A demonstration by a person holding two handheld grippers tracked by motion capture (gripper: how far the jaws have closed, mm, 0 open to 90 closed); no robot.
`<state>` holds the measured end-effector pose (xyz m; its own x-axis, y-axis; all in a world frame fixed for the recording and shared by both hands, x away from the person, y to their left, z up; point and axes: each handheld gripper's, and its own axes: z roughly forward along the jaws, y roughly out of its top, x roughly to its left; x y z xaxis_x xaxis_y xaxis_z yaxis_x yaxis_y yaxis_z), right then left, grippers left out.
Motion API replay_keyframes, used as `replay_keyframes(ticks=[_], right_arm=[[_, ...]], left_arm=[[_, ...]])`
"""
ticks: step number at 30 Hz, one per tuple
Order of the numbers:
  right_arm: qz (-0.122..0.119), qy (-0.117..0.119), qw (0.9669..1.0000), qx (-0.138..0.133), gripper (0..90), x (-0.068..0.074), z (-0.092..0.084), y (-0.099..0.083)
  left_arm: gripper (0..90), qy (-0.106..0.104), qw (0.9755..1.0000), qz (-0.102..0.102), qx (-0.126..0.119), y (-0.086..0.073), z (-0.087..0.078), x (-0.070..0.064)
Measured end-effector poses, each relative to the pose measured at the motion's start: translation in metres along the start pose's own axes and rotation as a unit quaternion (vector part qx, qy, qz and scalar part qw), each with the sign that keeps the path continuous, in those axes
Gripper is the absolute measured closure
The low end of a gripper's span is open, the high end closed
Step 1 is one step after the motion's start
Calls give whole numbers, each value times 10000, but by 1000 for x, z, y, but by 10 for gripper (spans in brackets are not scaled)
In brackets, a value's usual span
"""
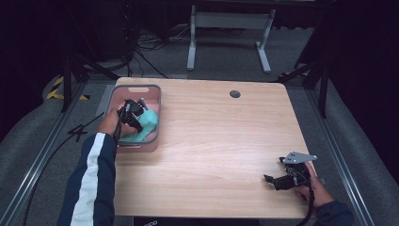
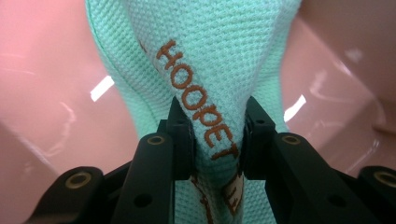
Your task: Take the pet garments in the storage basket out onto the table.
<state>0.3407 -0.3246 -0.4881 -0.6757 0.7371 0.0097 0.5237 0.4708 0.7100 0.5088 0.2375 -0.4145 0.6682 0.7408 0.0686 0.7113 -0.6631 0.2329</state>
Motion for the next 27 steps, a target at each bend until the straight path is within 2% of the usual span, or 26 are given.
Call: replay_keyframes(ticks=[2, 6, 7, 8, 11, 13, 15, 17, 18, 20, 22, 24, 25, 27], right_arm=[[2, 0, 10000, 1, 2, 0, 0, 0], [0, 0, 10000, 0, 2, 0, 0, 0], [1, -1, 10000, 1, 2, 0, 0, 0], [0, -1, 10000, 1, 2, 0, 0, 0], [2, 0, 10000, 0, 2, 0, 0, 0], [1, 0, 10000, 1, 2, 0, 0, 0], [1, -1, 10000, 0, 2, 0, 0, 0], [0, 0, 10000, 0, 2, 0, 0, 0], [0, -1, 10000, 0, 2, 0, 0, 0], [0, -1, 10000, 1, 2, 0, 0, 0], [2, -1, 10000, 0, 2, 0, 0, 0], [1, -8, 10000, 5, 2, 0, 0, 0], [2, -9, 10000, 5, 2, 0, 0, 0], [1, -9, 10000, 5, 2, 0, 0, 0]], left_arm=[[707, -34, 9999, -43, -106, -1, -4, 1], [709, 99, 9989, -125, -435, -5, -13, 1], [710, 189, 9979, -156, -602, -6, -17, 1], [711, 184, 9974, -177, -679, -7, -19, 1], [715, 293, 9939, -224, -1044, -10, -29, -1], [715, 265, 9921, -228, -1205, -12, -35, -2], [717, 363, 9904, -247, -1312, -14, -39, -4], [716, 399, 9884, -178, -1457, -15, -45, -5], [717, 415, 9874, -226, -1510, -16, -48, -7], [717, 424, 9846, -225, -1680, -19, -52, -7], [717, 522, 9818, -256, -1810, -21, -58, -9], [717, 492, 9793, -285, -1944, -24, -61, -9], [718, 518, 9787, -287, -1964, -25, -64, -10], [719, 556, 9760, -282, -2085, -28, -68, -9]])
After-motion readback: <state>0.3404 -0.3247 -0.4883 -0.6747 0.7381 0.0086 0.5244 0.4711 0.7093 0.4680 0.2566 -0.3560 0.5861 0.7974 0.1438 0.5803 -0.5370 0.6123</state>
